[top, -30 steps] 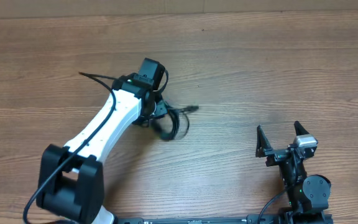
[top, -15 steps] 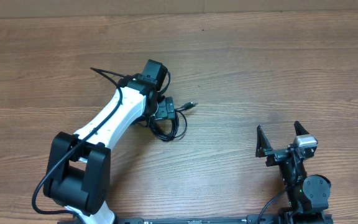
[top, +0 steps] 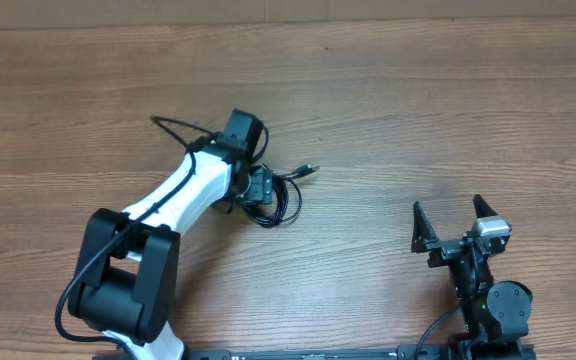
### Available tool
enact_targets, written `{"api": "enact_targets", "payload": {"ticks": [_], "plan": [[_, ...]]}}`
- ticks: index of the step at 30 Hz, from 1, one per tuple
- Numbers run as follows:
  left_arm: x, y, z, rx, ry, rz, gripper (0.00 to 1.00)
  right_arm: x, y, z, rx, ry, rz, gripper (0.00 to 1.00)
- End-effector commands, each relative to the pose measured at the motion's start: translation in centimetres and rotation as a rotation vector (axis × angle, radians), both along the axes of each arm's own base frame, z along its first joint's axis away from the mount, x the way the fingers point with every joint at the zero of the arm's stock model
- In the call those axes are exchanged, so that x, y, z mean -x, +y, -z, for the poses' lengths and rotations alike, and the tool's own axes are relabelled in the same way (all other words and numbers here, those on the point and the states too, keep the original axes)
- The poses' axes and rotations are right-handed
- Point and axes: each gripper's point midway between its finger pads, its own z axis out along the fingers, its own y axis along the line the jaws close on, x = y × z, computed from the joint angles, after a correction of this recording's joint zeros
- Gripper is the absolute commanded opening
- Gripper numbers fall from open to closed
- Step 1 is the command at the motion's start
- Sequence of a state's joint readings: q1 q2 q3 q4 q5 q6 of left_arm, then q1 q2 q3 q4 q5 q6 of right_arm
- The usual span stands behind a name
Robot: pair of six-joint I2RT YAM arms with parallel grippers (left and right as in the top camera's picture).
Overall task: Untangle cables
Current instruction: 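Hold the cable coil raised with the left gripper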
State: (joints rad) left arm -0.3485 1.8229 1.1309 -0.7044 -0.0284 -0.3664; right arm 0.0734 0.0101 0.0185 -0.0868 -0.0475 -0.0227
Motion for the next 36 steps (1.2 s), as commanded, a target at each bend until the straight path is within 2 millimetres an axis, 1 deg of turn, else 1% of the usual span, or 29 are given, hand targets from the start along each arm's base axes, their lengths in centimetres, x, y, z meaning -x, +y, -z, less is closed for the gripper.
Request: {"api": "enact_targets", "payload": {"ticks": [1, 3, 5, 6, 9, 11, 12, 15, 19, 21, 25, 30, 33, 36], "plan": [[0.2, 1.5, 1.2, 0.004, 0.016, -0.047, 0.75, 0.0, 0.0, 0.2, 0.001, -0.002, 0.001, 1.0], [0.1, 1.4, 1.4, 0.018, 0.009, -0.051, 0.68, 0.0, 0.0, 0.2, 0.001, -0.002, 0.001, 1.0], [0.0, 1.3, 1.7, 0.029, -0.002, -0.05, 0.58, 0.0, 0.0, 0.2, 0.001, -0.002, 0.001, 1.0], [-0.1, 1.2, 1.7, 0.035, -0.006, -0.052, 0.49, 0.0, 0.0, 0.2, 0.001, -0.002, 0.001, 1.0], [-0.4, 1.1, 1.7, 0.045, -0.017, -0.083, 0.29, 0.0, 0.0, 0.2, 0.001, -0.002, 0.001, 1.0], [-0.7, 1.0, 1.6, 0.054, -0.029, -0.106, 0.08, 0.0, 0.0, 0.2, 0.001, -0.002, 0.001, 1.0], [-0.8, 0.9, 1.6, 0.056, -0.032, -0.108, 0.04, 0.0, 0.0, 0.2, 0.001, -0.002, 0.001, 1.0], [-0.8, 0.9, 1.5, 0.058, -0.034, -0.116, 0.04, 0.0, 0.0, 0.2, 0.001, -0.002, 0.001, 1.0], [-0.6, 1.1, 0.8, 0.055, -0.027, -0.117, 0.04, 0.0, 0.0, 0.2, 0.001, -0.002, 0.001, 1.0], [-0.5, 1.1, 0.1, 0.055, -0.022, -0.124, 0.04, 0.0, 0.0, 0.2, 0.001, -0.002, 0.001, 1.0], [-0.3, 1.1, -2.2, 0.063, -0.036, -0.126, 0.04, 0.0, 0.0, 0.2, 0.001, -0.002, 0.001, 1.0], [0.6, -0.5, -4.5, 0.172, -0.036, -0.101, 0.04, 0.0, 0.0, 0.2, 0.001, -0.002, 0.001, 1.0], [0.7, -0.7, -5.6, 0.19, -0.058, -0.097, 0.04, 0.0, 0.0, 0.2, 0.001, -0.002, 0.001, 1.0], [0.6, -0.8, -6.2, 0.203, -0.074, -0.094, 0.04, 0.0, 0.0, 0.2, 0.001, -0.002, 0.001, 1.0]]}}
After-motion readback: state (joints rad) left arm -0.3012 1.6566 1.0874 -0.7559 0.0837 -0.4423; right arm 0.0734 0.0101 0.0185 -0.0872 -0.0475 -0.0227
